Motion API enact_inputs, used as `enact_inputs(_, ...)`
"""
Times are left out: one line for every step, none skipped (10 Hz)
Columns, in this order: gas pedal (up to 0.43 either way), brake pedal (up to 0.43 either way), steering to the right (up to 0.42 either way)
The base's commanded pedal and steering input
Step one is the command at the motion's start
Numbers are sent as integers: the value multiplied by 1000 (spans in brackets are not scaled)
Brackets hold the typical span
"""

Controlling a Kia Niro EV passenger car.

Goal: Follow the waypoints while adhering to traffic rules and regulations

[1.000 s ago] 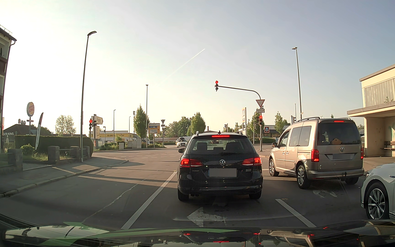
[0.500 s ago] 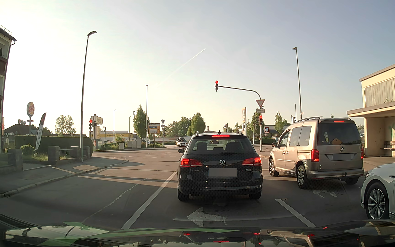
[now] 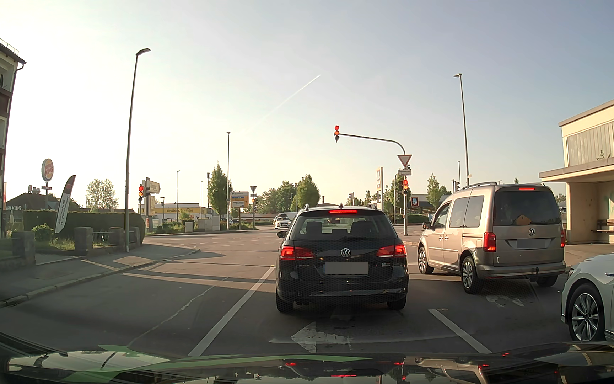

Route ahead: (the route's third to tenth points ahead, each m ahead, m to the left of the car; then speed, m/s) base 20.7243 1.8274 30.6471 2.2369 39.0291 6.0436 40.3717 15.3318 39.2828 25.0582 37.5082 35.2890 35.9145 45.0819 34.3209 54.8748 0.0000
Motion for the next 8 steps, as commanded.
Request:
enact_inputs(0,494,-16)
enact_inputs(0,494,-18)
enact_inputs(0,488,-18)
enact_inputs(0,488,-17)
enact_inputs(0,482,-17)
enact_inputs(0,470,-17)
enact_inputs(0,445,-17)
enact_inputs(0,433,-16)
